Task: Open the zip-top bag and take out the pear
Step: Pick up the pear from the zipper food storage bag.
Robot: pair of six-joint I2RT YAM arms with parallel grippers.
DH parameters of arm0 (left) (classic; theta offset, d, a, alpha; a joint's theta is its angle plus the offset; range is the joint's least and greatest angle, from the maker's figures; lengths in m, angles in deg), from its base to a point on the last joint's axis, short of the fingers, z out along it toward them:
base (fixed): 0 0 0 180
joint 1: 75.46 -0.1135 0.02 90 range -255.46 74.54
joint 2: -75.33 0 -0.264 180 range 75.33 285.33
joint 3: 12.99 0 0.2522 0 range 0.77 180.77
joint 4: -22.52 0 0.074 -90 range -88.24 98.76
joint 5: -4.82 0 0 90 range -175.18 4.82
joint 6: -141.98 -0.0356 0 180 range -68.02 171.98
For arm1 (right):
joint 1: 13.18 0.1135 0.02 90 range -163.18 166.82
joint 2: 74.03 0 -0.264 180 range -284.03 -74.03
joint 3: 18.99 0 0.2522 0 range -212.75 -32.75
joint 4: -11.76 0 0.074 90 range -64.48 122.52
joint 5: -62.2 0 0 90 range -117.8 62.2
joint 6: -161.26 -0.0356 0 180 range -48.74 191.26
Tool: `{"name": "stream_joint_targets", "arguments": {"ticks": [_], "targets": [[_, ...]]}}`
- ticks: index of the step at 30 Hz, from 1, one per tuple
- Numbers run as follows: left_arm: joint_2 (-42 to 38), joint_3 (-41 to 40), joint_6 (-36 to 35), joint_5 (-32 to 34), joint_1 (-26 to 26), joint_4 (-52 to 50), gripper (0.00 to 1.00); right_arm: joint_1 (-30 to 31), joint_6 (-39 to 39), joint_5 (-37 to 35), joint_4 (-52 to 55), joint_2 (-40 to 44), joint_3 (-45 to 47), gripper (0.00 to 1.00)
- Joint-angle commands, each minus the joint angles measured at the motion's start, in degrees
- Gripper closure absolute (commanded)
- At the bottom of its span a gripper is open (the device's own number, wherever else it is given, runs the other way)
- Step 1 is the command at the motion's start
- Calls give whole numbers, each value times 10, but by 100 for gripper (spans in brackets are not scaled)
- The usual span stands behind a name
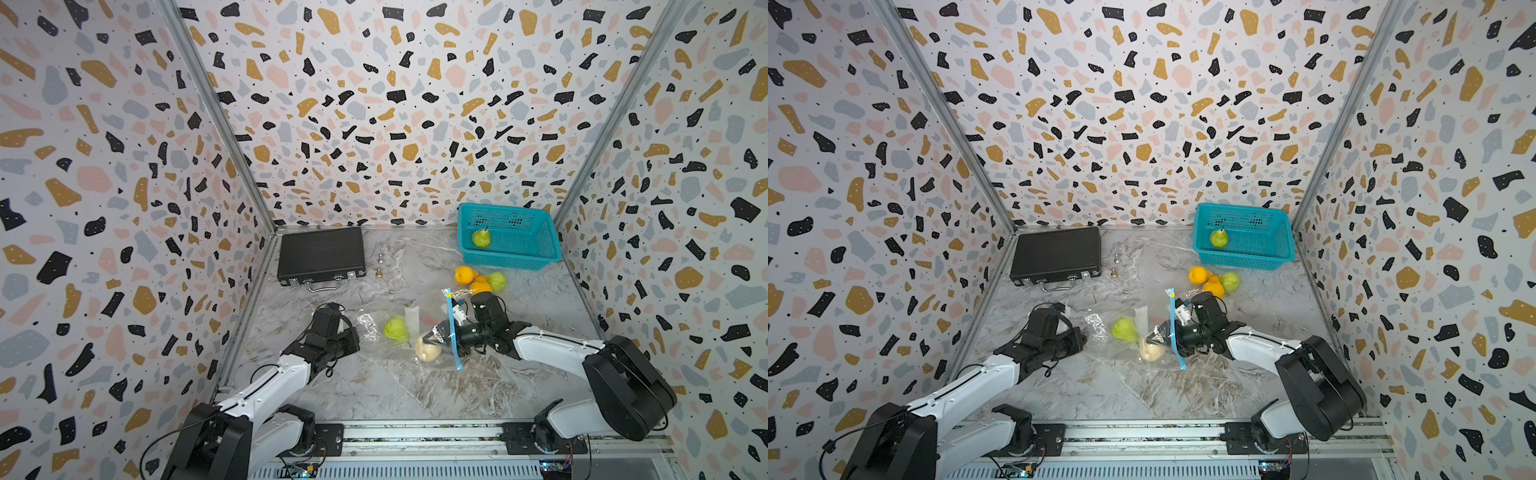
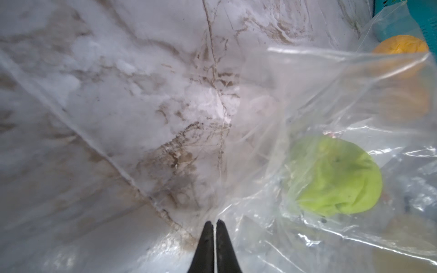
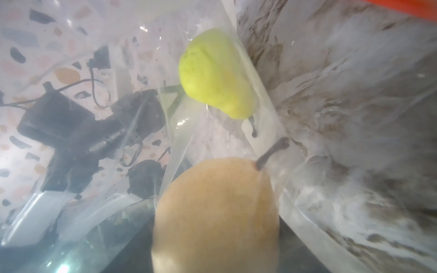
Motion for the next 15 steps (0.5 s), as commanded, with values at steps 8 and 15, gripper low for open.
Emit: {"name": "stream_joint_targets", "arguments": {"ticks": [8,15], "targets": [[-142,-49,70,-130,4,77,57,-2,20,42,28,-12,-15,35],[-179,-58,128,-111,117,92,42,-2,6,42,-42,-94,1,30]]}}
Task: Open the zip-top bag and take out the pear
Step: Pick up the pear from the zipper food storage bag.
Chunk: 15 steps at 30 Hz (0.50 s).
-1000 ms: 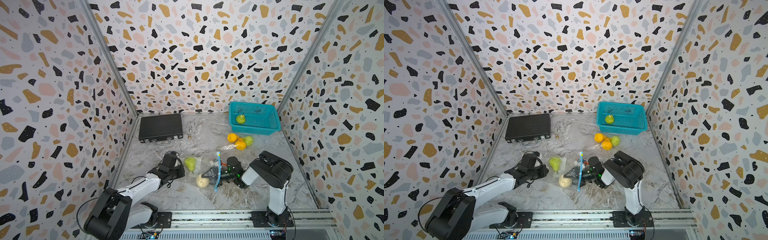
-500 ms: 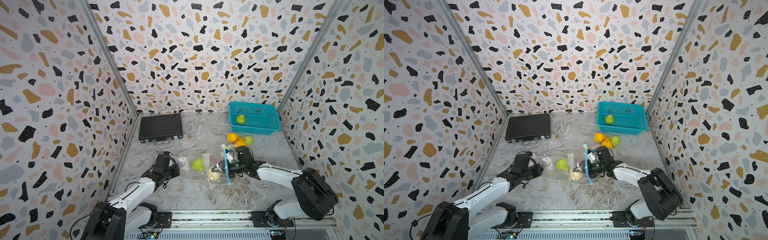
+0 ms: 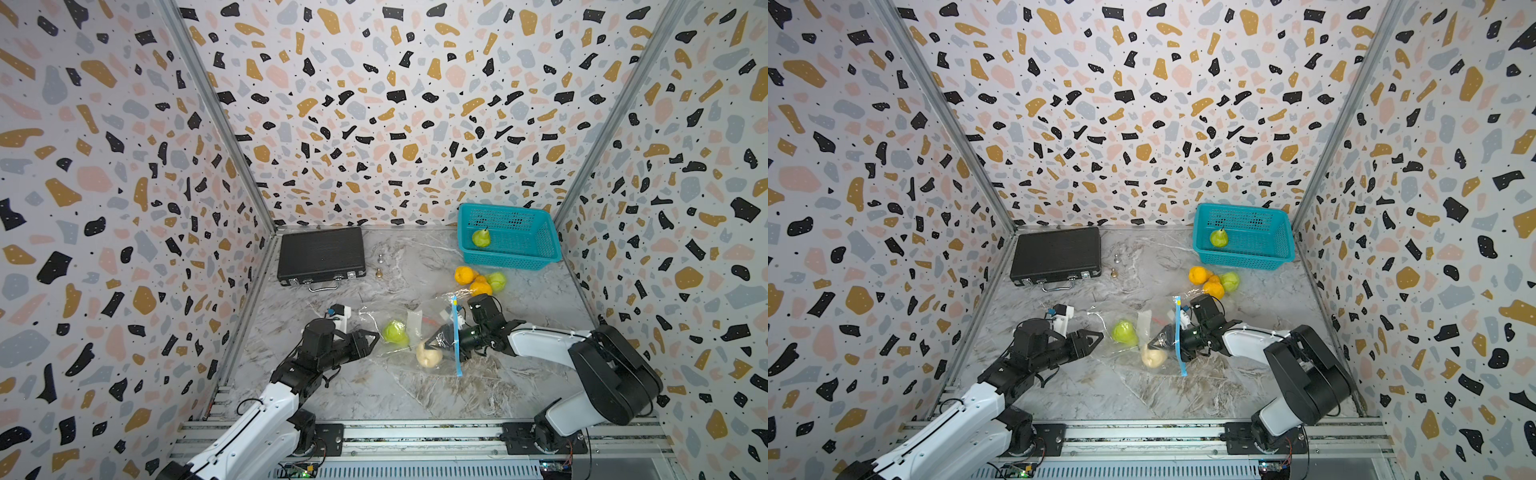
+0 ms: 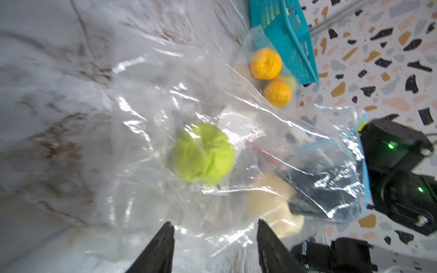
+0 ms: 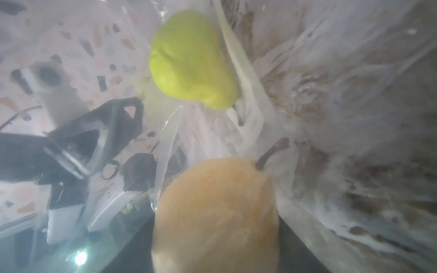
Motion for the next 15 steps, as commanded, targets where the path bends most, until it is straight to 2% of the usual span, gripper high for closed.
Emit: {"name": "stream_joint_targets", "arguments": {"ticks": [1,8,15], "targets": [[4,-12,52,7,52,44,41,1,2,6,-35,-24,2,30],[72,21,56,64,142,67,41,1,1,6,-56,-27,26,20],[119,13,63,79,154,95,41,1,19,5,-19,0,42,15]]}}
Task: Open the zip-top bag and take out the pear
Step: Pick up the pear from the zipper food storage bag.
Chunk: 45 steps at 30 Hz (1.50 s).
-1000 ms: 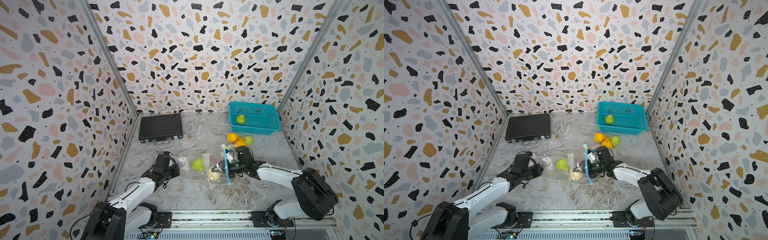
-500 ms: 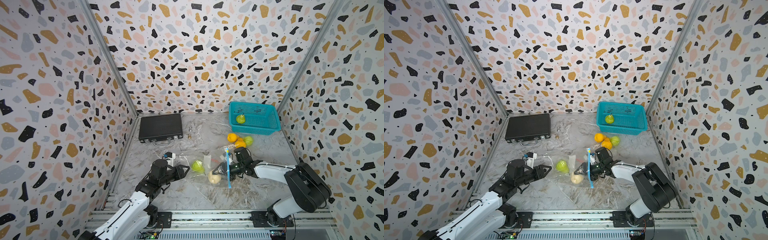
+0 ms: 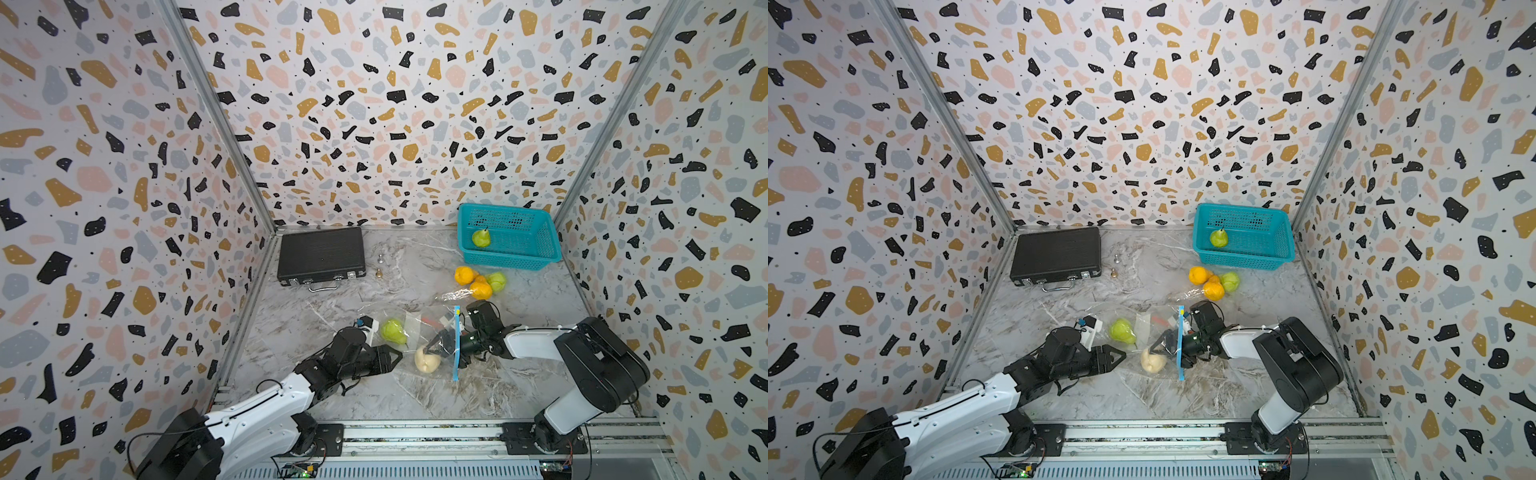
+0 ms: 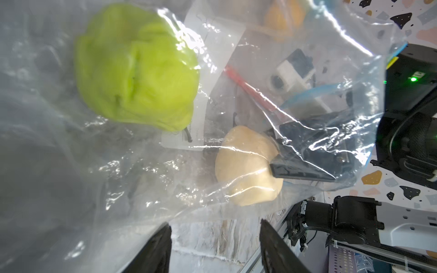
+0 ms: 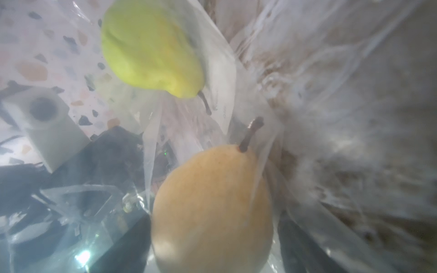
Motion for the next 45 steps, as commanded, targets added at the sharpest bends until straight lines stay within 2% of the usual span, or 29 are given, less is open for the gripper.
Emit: {"name": "stream_joint_targets", "arguments": {"ticks": [1,8,11,14,17,20,22,27,35,41,45], "targets": [[5,8,5,19,4,40,41,1,9,3,13,21,16,15],[15,7,2,27,9,37,44,0,-21,10,-39,16,25,13],[22,3,2,33,10,38,49,0,-44,16,-79,10,32,13],[30,0,1,37,11,39,56,0,-53,19,-99,-1,31,18],[38,0,-3,35,12,40,61,0,-85,31,-153,-16,35,28],[41,-3,-3,37,13,42,64,0,-106,40,-181,-23,36,39],[37,-7,-4,42,13,39,65,0,-104,40,-174,-13,39,42],[28,-15,-8,66,13,18,66,-3,-45,23,-52,36,29,46],[22,-25,-6,93,10,3,69,-39,94,-42,241,151,-12,47],[-4,-25,-9,98,8,-15,69,-75,149,-78,386,239,-39,47],[-17,-19,-11,97,4,-24,69,-100,190,-95,465,261,-59,49]]}}
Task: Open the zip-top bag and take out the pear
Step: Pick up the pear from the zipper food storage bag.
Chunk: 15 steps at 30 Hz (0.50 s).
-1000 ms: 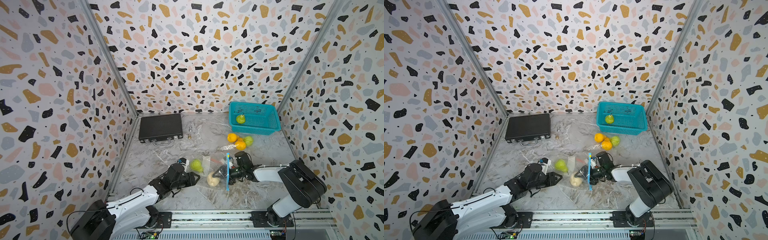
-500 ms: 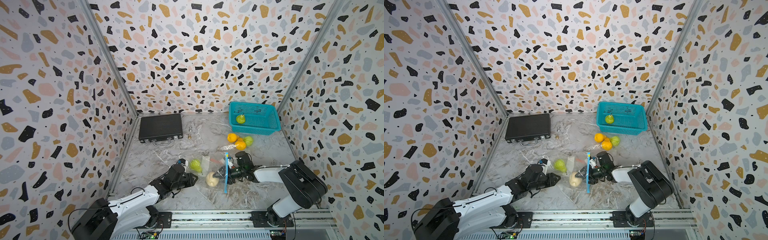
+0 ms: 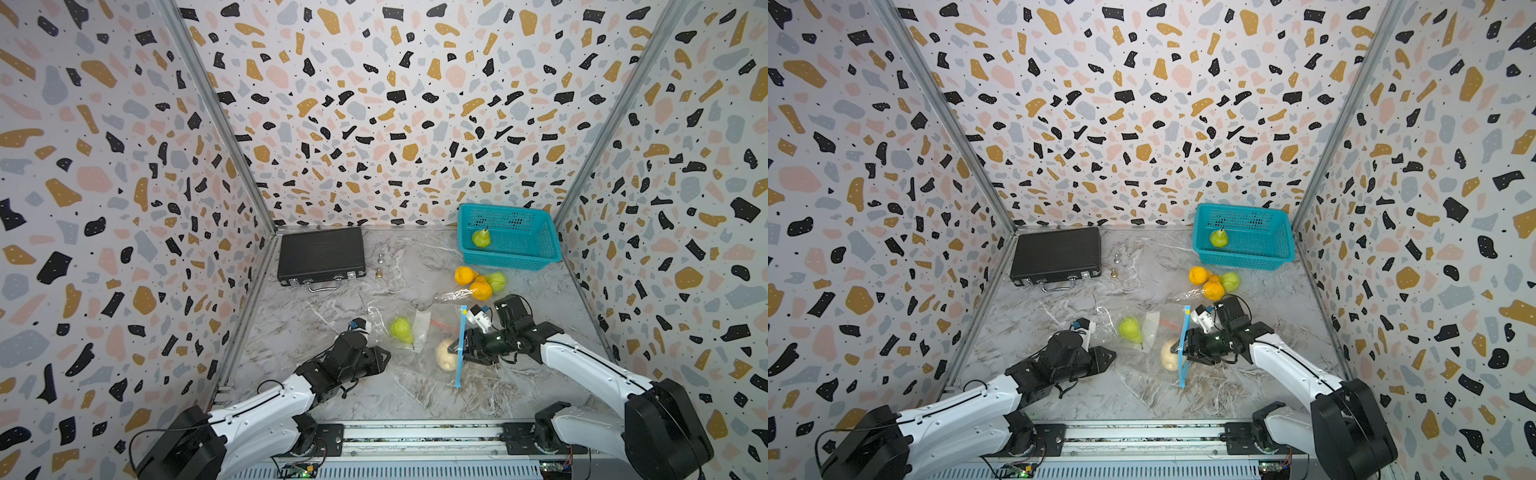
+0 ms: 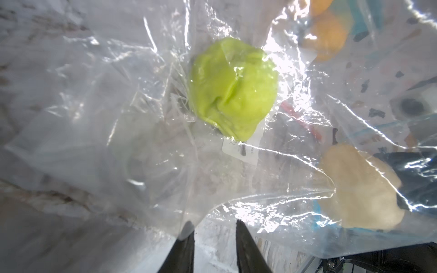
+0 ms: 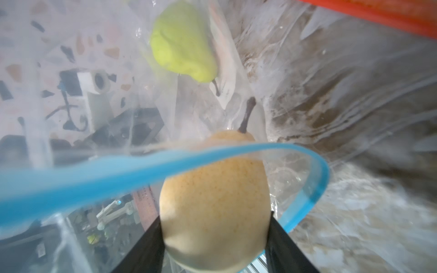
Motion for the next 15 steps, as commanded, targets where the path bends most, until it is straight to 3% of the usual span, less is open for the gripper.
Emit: {"name": "stream_joint_targets", "arguments": {"ticks": [1,6,11,15], "targets": [[-13,0,-11,6,-5,-12,69,-21,57,-24,117,24,-24,50],[-19,5,-16,-2,-19,-23,69,-48,84,5,175,56,-50,53],[-28,4,-16,-15,-39,-24,69,-90,142,-60,281,63,-115,53],[-37,15,-43,-19,-47,-41,69,-92,170,-188,343,49,-168,52]]}}
